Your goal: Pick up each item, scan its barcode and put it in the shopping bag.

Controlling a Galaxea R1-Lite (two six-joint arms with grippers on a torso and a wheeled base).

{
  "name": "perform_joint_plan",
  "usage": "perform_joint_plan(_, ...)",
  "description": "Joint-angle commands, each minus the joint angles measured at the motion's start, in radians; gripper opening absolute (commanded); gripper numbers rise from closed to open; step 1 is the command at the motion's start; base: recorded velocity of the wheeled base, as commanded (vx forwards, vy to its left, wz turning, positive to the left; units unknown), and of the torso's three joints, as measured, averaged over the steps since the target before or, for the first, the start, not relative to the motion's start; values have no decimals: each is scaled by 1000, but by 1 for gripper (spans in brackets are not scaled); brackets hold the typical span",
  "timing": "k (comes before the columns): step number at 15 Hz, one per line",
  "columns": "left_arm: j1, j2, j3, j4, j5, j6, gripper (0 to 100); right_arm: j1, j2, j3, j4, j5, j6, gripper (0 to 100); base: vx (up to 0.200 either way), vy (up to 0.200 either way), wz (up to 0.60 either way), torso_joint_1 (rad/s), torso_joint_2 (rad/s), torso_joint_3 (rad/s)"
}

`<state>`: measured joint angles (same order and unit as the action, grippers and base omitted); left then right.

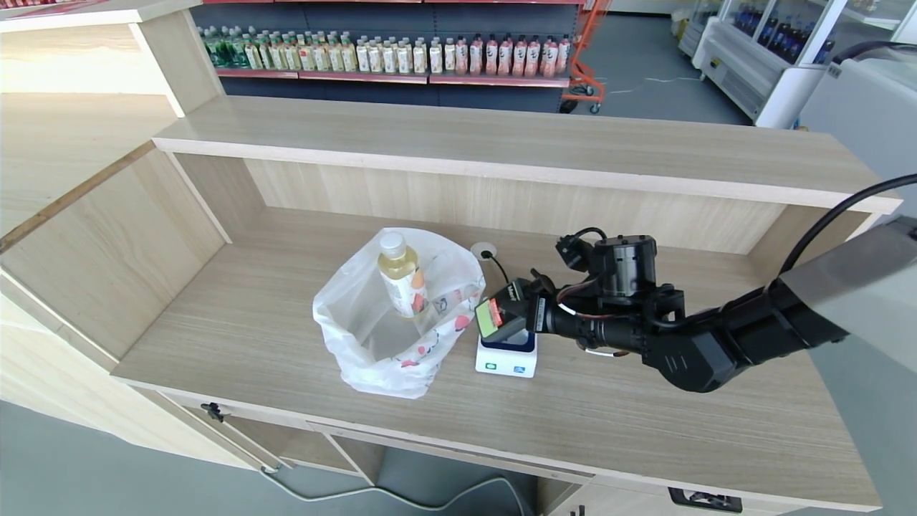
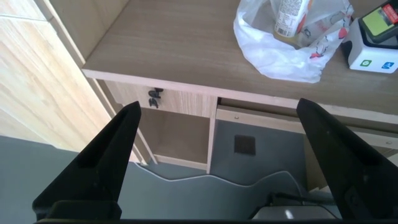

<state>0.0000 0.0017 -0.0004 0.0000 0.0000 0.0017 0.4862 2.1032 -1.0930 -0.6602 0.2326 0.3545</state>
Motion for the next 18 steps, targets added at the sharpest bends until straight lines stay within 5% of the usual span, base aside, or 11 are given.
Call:
perform_joint_plan(1, 0, 0, 0, 0, 0, 0, 100, 0, -11, -1, 2, -1, 0, 0, 0, 0, 0, 0, 0, 0)
perform_joint_plan(5, 0, 0, 0, 0, 0, 0, 100, 20, -232, 81, -27, -33, -20, 0, 0, 0, 0, 0, 0, 0)
perform_joint_plan(10, 0, 0, 0, -2, 0, 0, 100, -5, -526, 332, -52, -68, -400, 0, 0, 0, 0, 0, 0, 0)
perform_joint_plan(18, 0, 0, 0, 0, 0, 1, 100, 0, -586, 370, -44, -53, -443, 0, 0, 50, 0, 1, 1, 1)
